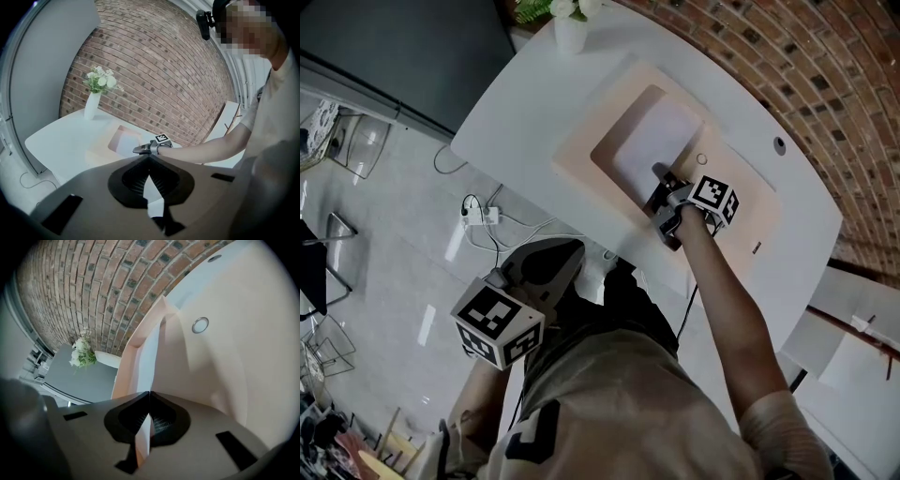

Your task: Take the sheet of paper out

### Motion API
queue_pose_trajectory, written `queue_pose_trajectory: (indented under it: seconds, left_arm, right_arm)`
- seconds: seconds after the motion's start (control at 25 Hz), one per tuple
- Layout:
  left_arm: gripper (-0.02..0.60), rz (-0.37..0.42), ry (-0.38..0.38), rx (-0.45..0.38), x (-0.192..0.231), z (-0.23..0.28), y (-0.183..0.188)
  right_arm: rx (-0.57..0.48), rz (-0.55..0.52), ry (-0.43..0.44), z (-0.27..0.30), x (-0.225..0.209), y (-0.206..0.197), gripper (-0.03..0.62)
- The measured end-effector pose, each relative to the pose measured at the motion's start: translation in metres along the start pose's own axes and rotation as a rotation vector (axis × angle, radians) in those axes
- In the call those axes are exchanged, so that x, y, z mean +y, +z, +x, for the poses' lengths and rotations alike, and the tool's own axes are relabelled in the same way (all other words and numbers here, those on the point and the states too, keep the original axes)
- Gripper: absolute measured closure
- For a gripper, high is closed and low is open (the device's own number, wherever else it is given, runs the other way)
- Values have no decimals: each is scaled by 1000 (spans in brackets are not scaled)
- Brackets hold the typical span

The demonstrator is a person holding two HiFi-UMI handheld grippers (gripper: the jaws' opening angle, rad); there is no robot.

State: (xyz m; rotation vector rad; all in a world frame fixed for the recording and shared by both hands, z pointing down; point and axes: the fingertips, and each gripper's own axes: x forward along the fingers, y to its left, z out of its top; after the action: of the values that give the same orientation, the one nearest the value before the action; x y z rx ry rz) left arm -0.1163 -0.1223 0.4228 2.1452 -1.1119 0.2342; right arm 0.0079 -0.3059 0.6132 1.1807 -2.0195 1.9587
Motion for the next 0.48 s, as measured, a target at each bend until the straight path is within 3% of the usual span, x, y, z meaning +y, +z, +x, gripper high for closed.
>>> queue_pose_trajectory:
  seconds: [0.48]
  left_arm:
    - [568, 42, -38, -13, -7, -5, 10]
  right_arm:
    - [-48, -83, -26, -29, 6, 11, 569]
